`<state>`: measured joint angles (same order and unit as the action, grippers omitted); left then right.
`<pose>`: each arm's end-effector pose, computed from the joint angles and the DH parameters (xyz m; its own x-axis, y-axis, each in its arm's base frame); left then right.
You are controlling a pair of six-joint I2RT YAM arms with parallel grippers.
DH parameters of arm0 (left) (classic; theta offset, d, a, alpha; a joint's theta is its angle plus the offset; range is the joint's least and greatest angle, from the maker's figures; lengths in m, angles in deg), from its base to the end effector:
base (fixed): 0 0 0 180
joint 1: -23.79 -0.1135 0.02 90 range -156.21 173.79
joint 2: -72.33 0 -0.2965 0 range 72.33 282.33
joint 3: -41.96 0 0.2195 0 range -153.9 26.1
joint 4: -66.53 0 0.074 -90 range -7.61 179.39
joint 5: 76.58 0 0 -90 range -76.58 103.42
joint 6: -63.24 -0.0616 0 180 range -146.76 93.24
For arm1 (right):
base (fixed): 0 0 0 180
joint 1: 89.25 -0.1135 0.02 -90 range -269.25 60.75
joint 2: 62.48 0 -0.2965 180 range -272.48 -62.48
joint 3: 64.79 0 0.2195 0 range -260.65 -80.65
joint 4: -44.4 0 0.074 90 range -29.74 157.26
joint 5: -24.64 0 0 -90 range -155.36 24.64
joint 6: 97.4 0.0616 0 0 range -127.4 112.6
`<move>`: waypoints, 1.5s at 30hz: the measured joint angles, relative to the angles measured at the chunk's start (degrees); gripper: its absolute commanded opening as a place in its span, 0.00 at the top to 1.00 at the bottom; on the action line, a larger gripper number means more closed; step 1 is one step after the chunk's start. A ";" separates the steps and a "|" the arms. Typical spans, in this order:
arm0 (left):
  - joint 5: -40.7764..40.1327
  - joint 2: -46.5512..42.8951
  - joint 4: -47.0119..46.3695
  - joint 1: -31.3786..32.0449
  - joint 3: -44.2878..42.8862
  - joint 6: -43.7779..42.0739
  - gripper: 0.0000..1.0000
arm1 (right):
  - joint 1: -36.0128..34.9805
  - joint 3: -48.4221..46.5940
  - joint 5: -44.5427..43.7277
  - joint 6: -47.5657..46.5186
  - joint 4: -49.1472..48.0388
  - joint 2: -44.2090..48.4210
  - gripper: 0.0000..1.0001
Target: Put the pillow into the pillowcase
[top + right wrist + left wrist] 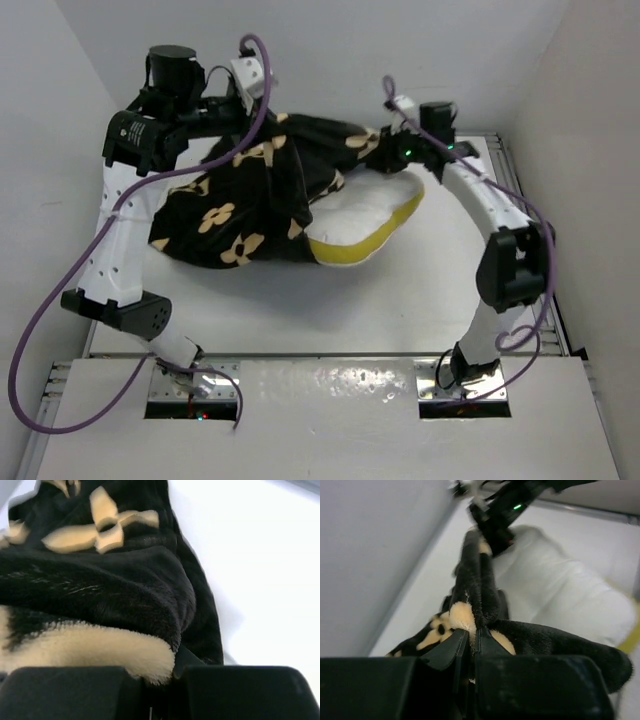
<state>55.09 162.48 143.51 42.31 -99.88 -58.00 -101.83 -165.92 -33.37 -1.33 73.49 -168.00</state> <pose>0.2386 -0.1231 0.5310 0.0723 0.3843 -0.9204 0.9003 0.3720 0.2261 0.4062 0.1241 0.3127 -0.6005 -0.0421 -0.7985 -0.5556 0.7401 0.3788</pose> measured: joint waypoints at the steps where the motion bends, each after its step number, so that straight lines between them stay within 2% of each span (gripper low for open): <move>1: -0.37 0.98 -1.62 -0.85 -1.84 1.51 1.00 | 1.29 -2.82 -1.42 0.02 4.46 1.70 1.00; 5: -2.56 4.72 -9.92 -5.29 -7.23 6.91 1.00 | 7.10 -21.51 -5.66 1.77 19.08 5.31 1.00; 7: -3.13 6.69 -14.49 -7.45 -9.09 10.38 1.00 | 9.81 -28.83 -6.47 3.87 21.68 8.70 1.00; 10: -2.47 10.38 -20.15 -8.63 -13.44 15.41 1.00 | 12.07 -29.16 -6.80 7.82 21.29 19.15 1.00; 13: 0.35 10.69 -21.68 -8.48 -13.90 18.49 1.00 | 12.39 -25.57 -6.23 14.80 17.44 29.46 1.00; 16: 2.16 10.47 -23.10 -8.52 -15.58 19.76 1.00 | 12.00 -24.11 -4.61 20.76 14.12 33.99 1.00; 22: 2.32 3.65 -25.94 -9.57 -10.75 19.74 1.00 | 13.90 -22.49 -3.41 27.91 10.88 31.43 1.00; 28: 0.79 5.42 -25.42 -13.35 -16.57 20.59 1.00 | 15.87 -21.09 3.02 36.41 8.92 25.31 1.00; 31: 0.83 4.04 -27.36 -15.12 -12.96 20.76 1.00 | 16.00 -21.49 6.45 37.68 9.64 23.32 1.00; 34: -0.61 2.12 -27.52 -15.61 -7.34 20.74 1.00 | 16.11 -26.29 10.32 40.57 11.87 18.25 1.00; 38: -1.92 5.33 -26.71 -16.22 -12.31 20.48 1.00 | 16.06 -36.44 11.52 43.54 13.44 11.63 1.00; 39: -1.92 4.83 -27.30 -16.22 -11.30 20.15 1.00 | 16.00 -34.64 10.86 43.50 12.00 13.07 1.00; 41: -2.38 1.22 -29.03 -16.13 -3.58 19.37 1.00 | 15.43 -23.41 8.63 43.32 7.72 20.20 1.00; 42: -2.40 0.76 -27.17 -16.04 -2.91 19.30 1.00 | 15.41 -18.64 8.68 44.13 7.61 23.63 1.00; 43: -2.36 2.69 -24.44 -15.93 -6.43 19.39 1.00 | 15.89 -18.05 9.62 45.29 9.05 24.39 1.00; 44: -1.99 6.10 -22.38 -15.87 -12.15 19.74 1.00 | 16.37 -22.64 11.02 46.10 12.74 23.15 1.00; 45: -1.86 9.70 -21.27 -15.87 -18.64 19.89 1.00 | 16.90 -31.95 11.72 45.83 15.76 18.45 1.00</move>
<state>53.23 172.19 122.25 26.45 -118.52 -38.11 -84.93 -197.88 -21.65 44.50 89.25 -149.55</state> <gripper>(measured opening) 0.033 0.068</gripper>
